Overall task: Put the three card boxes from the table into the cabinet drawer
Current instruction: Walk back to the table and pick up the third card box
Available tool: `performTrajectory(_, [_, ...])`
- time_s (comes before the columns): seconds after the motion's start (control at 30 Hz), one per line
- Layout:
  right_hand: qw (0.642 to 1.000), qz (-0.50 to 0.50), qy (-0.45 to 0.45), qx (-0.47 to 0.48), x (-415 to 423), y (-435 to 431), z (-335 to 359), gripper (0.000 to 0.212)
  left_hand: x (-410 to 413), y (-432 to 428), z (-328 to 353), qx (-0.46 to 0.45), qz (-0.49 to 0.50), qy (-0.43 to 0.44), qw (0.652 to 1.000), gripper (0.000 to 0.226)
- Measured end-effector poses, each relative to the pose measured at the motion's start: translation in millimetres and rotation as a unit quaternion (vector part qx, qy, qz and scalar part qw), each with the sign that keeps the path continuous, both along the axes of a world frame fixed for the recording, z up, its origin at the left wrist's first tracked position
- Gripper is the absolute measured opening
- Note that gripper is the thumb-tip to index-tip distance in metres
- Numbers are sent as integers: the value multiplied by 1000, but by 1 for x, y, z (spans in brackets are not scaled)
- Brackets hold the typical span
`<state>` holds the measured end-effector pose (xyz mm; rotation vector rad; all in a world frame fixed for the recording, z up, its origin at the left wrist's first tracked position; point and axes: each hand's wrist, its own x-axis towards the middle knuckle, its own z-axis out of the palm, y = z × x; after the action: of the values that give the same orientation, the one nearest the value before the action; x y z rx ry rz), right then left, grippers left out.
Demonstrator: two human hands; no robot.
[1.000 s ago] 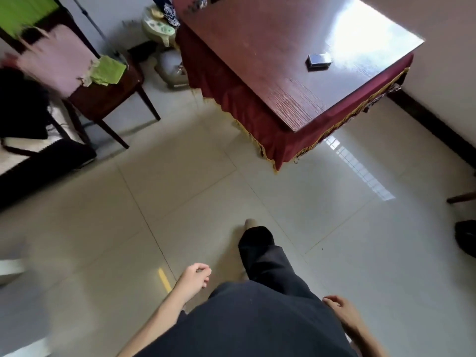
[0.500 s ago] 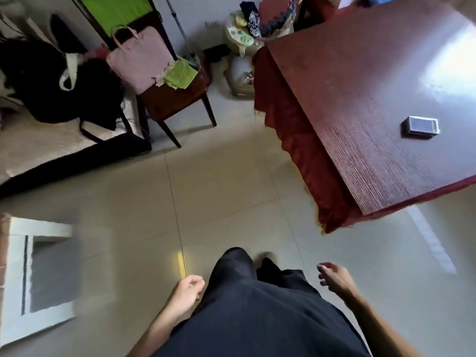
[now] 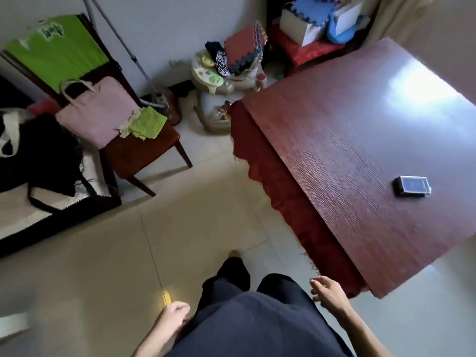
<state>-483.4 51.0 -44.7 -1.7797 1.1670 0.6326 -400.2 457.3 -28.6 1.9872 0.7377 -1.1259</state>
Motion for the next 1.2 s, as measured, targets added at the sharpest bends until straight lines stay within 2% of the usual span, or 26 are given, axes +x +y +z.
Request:
performTrajectory(0.07, [1000, -10, -7, 17, -15, 0, -6, 12, 41, -10, -2, -13, -35, 7, 999, 9])
performTrajectory(0.23, [995, -85, 55, 15, -26, 6, -11, 17, 177, -74, 4, -22, -161, -40, 986, 12])
performTrajectory(0.37, [975, -209, 66, 31, -38, 18, -25, 22, 249, -139, -3, -28, -251, -76, 964, 11])
performTrajectory(0.53, [942, -322, 67, 63, -14, 7, -37, 21, 277, -207, -1, -47, -312, -59, 947, 10])
performTrajectory(0.67, [919, -386, 10, 83, 24, -16, -34, 18, 285, -241, 1, -54, -409, -30, 911, 11])
performTrajectory(0.97, [903, -408, -128, 47, 108, -61, 22, 10, 345, -309, -2, -36, -510, -32, 859, 13])
performTrajectory(1.07, [899, -414, -143, 1, 127, -95, 39, 11, 365, -335, -6, -49, -531, -31, 845, 13])
performTrajectory(1.2, [909, -382, -126, -109, 151, -155, 53, 10, 383, -369, -4, -77, -541, -43, 837, 11])
